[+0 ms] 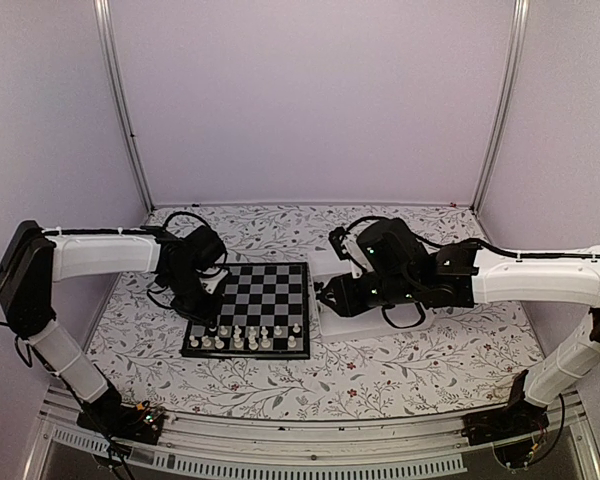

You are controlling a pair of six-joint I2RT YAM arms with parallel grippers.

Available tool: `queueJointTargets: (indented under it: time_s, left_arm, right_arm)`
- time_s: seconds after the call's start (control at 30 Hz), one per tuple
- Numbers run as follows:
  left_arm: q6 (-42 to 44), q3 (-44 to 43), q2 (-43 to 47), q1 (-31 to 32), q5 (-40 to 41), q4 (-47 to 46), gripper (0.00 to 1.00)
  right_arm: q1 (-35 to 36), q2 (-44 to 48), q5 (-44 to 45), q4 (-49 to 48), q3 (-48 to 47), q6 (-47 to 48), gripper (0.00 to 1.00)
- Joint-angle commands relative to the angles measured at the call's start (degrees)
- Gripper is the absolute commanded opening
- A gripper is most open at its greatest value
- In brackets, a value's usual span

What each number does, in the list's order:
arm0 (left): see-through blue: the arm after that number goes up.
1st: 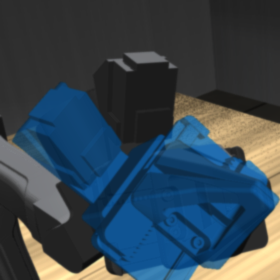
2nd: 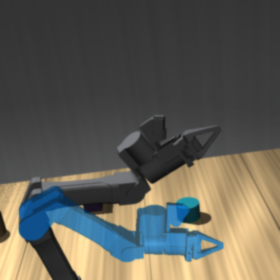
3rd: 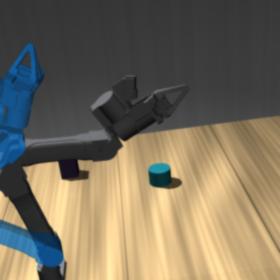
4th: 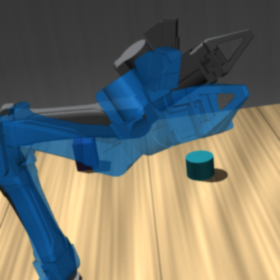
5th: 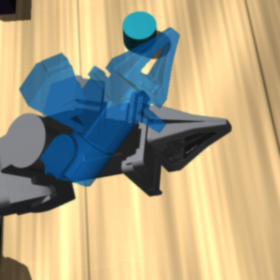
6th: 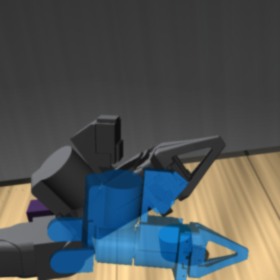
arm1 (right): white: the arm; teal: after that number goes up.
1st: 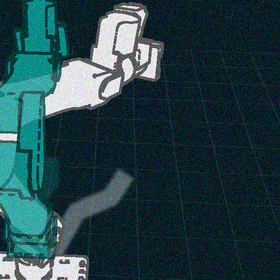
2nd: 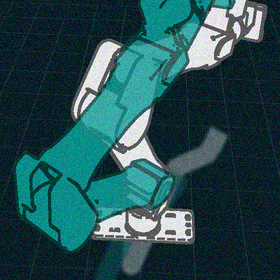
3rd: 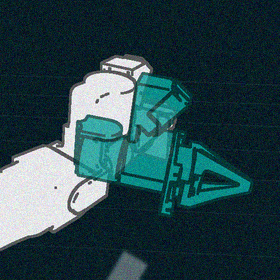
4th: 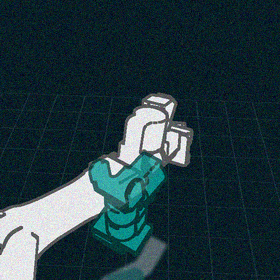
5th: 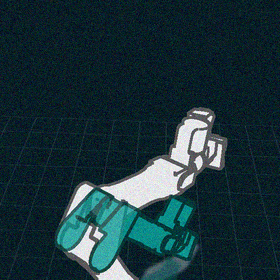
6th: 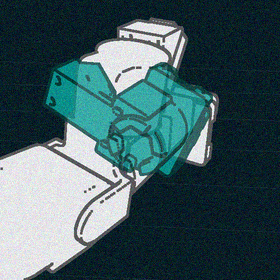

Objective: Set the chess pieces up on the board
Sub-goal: Adjust the chess piece on the chessboard.

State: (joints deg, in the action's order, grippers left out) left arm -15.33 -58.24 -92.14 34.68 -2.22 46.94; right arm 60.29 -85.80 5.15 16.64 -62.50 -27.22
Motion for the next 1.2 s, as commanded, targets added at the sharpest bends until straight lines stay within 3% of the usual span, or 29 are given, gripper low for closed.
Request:
queueJointTargets:
  time_s: [0.0,0.17,0.37,0.6,0.97,1.07,1.17]
  left_arm:
    - [-0.7,0.8,-1.6,-1.0,0.7,-1.3,0.1]
    - [-1.1,0.8,-2.0,-1.2,1.6,-1.4,0.12]
    - [-3.0,0.4,-0.9,-1.3,2.0,1.0,0.25]
    - [-7.0,0.6,10.3,-0.3,0.2,7.9,0.32]
    - [-22.5,11.6,32.6,16.7,-5.0,20.6,0.28]
    - [-28.3,14.9,37.8,24.7,-5.8,20.6,0.27]
    - [-32.6,16.3,37.5,33.0,-4.5,19.6,0.29]
  right_arm:
    - [-0.4,0.8,-0.5,-0.5,0.0,-0.5,0.36]
    - [-0.3,0.9,-0.5,-0.6,0.0,-0.7,0.36]
    - [-0.4,0.9,-0.4,-0.5,0.0,-0.6,0.36]
    - [-0.4,1.0,-0.6,-0.8,0.3,-0.3,0.36]
    - [-0.4,-2.0,-4.3,-2.3,-1.1,3.3,0.36]
    - [-0.4,-2.7,-4.5,-2.8,-1.5,3.7,0.36]
    - [-0.4,-3.9,-6.8,-2.8,-2.4,4.3,0.36]
